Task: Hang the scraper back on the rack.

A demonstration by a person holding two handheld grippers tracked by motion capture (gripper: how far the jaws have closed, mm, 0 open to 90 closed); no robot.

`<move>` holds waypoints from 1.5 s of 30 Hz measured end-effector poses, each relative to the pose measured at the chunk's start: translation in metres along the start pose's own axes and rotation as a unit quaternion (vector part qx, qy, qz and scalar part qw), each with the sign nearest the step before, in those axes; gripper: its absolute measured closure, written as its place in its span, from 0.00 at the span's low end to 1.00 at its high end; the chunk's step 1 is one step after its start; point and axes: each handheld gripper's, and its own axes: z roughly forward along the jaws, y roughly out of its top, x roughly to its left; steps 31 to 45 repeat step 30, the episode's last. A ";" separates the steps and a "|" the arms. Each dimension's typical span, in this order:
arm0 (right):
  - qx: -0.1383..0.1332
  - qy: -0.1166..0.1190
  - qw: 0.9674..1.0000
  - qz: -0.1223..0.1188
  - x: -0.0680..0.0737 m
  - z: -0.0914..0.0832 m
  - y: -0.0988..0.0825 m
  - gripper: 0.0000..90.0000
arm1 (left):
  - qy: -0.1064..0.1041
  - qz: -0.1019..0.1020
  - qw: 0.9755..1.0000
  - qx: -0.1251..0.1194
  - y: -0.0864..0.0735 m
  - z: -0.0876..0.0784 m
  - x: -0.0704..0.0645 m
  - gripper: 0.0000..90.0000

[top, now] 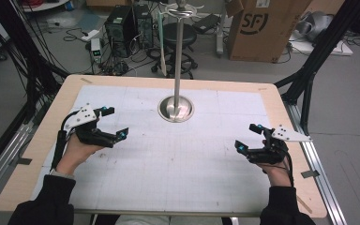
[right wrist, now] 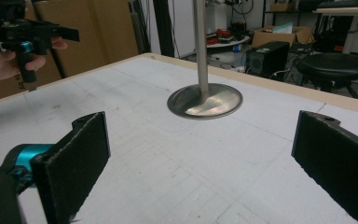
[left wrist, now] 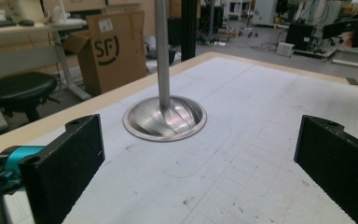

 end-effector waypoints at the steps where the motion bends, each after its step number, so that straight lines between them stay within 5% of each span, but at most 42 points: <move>1: 0.000 0.000 1.000 -0.001 0.000 0.000 0.000 0.04 | 0.001 0.000 1.000 -0.002 -0.002 -0.002 -0.001 0.02; 11: 0.016 0.006 1.000 -0.002 0.001 0.008 -0.004 0.04 | 0.022 -0.021 1.000 0.007 -0.018 -0.019 0.002 0.02; 16: 0.020 0.005 1.000 -0.002 0.001 0.012 -0.006 0.04 | 0.023 -0.012 1.000 -0.010 -0.025 -0.027 0.001 0.02; 29: 0.007 -0.021 1.000 0.014 0.002 0.007 -0.012 0.04 | 0.076 -0.038 0.996 0.010 -0.052 -0.055 0.009 0.02; 45: 0.005 -0.024 1.000 0.014 0.004 0.006 -0.013 0.04 | 0.077 -0.038 0.996 0.010 -0.054 -0.056 0.009 0.02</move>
